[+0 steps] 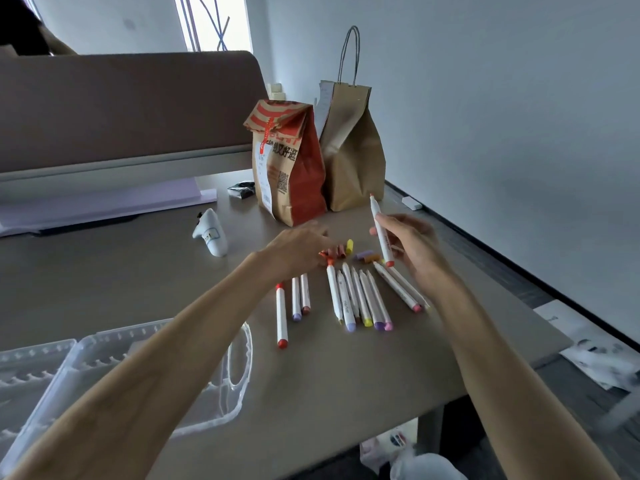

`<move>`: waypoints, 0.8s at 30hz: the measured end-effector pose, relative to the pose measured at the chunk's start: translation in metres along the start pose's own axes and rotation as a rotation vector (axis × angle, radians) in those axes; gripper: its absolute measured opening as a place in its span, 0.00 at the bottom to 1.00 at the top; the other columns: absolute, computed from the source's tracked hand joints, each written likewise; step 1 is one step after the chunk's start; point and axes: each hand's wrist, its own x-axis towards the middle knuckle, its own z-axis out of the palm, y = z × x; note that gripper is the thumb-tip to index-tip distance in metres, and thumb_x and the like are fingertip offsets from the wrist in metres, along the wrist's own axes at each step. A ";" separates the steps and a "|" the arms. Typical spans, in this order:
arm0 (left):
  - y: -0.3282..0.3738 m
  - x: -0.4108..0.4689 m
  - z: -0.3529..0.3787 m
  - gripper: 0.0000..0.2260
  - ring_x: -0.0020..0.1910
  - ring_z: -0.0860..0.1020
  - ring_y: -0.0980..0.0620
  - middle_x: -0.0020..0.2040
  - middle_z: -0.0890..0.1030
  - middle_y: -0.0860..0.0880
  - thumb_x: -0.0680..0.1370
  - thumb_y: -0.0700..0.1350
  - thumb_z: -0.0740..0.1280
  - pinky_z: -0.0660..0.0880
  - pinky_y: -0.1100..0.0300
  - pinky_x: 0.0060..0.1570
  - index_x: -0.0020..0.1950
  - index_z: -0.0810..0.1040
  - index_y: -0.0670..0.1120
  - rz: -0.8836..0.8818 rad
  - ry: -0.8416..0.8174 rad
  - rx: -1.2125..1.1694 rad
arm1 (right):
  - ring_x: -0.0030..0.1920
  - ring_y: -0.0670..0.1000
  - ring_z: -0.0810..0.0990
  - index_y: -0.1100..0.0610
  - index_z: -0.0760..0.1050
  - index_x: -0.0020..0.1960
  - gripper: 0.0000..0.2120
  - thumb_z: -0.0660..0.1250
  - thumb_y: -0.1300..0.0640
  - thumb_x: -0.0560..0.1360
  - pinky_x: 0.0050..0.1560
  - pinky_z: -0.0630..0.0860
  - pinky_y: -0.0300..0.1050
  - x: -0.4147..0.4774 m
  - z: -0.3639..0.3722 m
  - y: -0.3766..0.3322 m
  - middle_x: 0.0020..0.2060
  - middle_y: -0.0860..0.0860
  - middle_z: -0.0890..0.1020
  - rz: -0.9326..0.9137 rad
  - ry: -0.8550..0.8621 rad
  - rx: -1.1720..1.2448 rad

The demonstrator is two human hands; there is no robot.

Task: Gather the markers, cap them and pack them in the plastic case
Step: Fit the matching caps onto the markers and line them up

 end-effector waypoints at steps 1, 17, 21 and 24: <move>0.001 -0.002 -0.002 0.10 0.55 0.71 0.51 0.54 0.71 0.49 0.79 0.48 0.64 0.68 0.57 0.46 0.59 0.77 0.49 -0.013 0.009 -0.025 | 0.33 0.47 0.79 0.56 0.81 0.42 0.06 0.71 0.55 0.75 0.36 0.68 0.45 0.000 0.000 0.000 0.38 0.52 0.85 0.004 -0.002 0.011; 0.019 -0.088 -0.022 0.09 0.39 0.76 0.59 0.49 0.80 0.44 0.79 0.36 0.65 0.71 0.66 0.38 0.57 0.77 0.47 -0.207 0.424 -1.272 | 0.29 0.40 0.75 0.60 0.81 0.48 0.05 0.68 0.68 0.76 0.29 0.69 0.30 -0.040 0.035 0.000 0.30 0.44 0.81 -0.376 -0.185 -0.112; 0.014 -0.096 -0.023 0.08 0.44 0.76 0.53 0.51 0.81 0.45 0.80 0.39 0.63 0.71 0.52 0.45 0.58 0.77 0.44 -0.261 0.396 -1.502 | 0.33 0.39 0.79 0.56 0.79 0.46 0.09 0.66 0.69 0.76 0.34 0.73 0.30 -0.046 0.039 0.001 0.32 0.43 0.83 -0.423 -0.143 -0.062; 0.013 -0.100 -0.023 0.11 0.48 0.78 0.51 0.56 0.83 0.46 0.80 0.41 0.64 0.72 0.52 0.49 0.61 0.74 0.38 -0.306 0.390 -1.631 | 0.33 0.42 0.79 0.56 0.80 0.45 0.10 0.67 0.70 0.75 0.35 0.73 0.32 -0.049 0.036 0.004 0.32 0.45 0.83 -0.463 -0.154 -0.089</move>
